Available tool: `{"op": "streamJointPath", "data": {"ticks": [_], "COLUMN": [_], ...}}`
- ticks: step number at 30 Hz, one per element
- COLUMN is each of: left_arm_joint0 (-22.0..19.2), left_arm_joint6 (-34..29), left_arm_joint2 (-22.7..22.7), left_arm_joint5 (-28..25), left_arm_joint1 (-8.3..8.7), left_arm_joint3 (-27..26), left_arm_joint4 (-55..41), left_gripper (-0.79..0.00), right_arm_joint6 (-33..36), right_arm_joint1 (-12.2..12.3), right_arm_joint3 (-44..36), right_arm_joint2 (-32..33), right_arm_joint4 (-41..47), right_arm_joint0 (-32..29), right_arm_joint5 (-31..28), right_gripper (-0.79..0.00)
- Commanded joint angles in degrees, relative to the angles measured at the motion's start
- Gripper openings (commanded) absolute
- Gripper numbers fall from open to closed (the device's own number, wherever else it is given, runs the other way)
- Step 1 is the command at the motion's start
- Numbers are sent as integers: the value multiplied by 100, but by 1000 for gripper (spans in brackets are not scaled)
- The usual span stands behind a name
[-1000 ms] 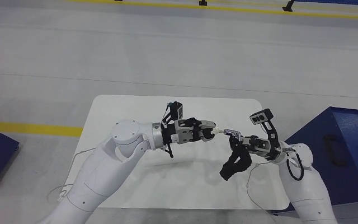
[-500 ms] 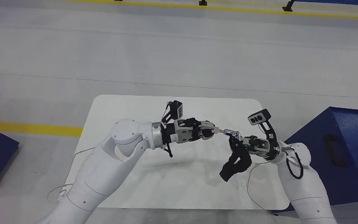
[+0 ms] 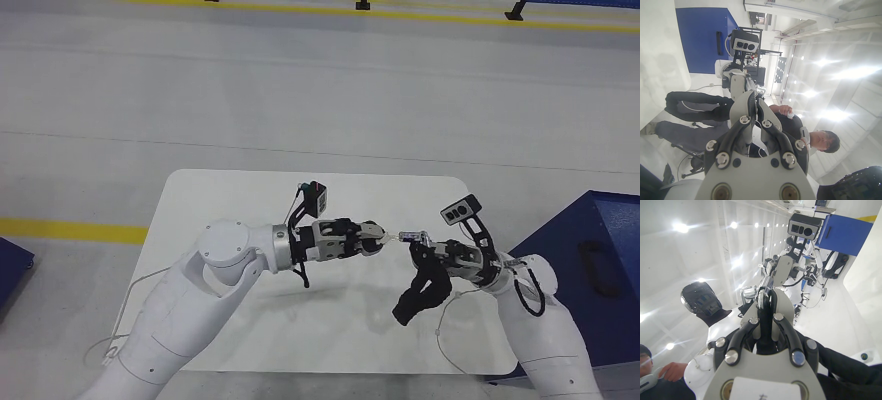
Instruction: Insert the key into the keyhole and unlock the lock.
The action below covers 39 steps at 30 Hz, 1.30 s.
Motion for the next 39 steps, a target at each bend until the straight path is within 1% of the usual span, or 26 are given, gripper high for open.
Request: {"op": "streamJointPath", "data": {"ticks": [1,7,13,23,28,34,39], "left_arm_joint0": [6,34,53,62,81,103,124], "left_arm_joint6": [-46,-191,-238,-322,-450,-758,-685], "left_arm_joint2": [-8,-16,13,29,51,94,53], "left_arm_joint5": [-106,-334,-463,-935,-1161,-1574,-1705], "left_arm_joint1": [4,3,1,5,3,11,10], "left_arm_joint3": [-18,-59,-92,-154,-185,-267,-287], "left_arm_joint4": [125,286,540,1088,1257,1507,1632], "left_gripper": [-785,-785,-785,-785,-785,-785,-785], "right_arm_joint6": [103,181,181,181,181,181,181], "right_arm_joint1": [15,56,95,176,229,285,336], "right_arm_joint3": [41,30,35,83,96,95,80], "right_arm_joint2": [2,-107,-211,-425,-503,-638,-729], "right_arm_joint4": [8,121,301,657,790,1038,1089], "right_arm_joint0": [13,7,9,3,2,12,11], "right_arm_joint5": [222,808,1108,1771,1974,2269,2294], "right_gripper": [-785,-785,-785,-785,-785,-785,-785]}}
